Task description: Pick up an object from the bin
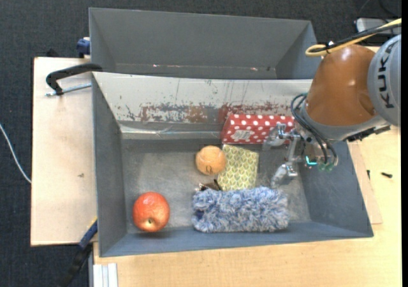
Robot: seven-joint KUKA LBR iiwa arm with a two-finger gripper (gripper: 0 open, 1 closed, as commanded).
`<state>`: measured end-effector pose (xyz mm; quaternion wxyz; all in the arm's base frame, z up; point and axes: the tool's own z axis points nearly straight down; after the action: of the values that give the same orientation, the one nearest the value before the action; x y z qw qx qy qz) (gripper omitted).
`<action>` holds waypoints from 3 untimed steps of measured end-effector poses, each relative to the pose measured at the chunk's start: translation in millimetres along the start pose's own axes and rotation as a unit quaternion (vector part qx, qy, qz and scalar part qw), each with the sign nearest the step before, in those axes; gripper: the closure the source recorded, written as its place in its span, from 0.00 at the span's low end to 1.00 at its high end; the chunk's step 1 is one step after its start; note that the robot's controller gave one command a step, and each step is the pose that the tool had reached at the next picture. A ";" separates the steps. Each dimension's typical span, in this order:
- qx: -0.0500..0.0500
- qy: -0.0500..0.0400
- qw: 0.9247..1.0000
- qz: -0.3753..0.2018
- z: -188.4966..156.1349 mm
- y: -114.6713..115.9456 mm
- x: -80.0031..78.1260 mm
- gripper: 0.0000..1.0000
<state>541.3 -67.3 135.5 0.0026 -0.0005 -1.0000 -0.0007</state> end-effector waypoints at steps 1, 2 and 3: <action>0.000 -0.003 1.000 0.000 -3.2 0.1 -1.9 0.00; 0.001 -0.005 0.999 -0.039 47.9 44.9 30.1 0.00; 0.001 -0.005 0.999 -0.053 30.0 57.5 34.4 0.00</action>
Offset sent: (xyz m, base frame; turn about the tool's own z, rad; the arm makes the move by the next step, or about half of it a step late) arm -0.0423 0.0602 -0.0655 -0.1040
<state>506.8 -9.8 105.7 -0.0025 0.0520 -0.9986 0.0000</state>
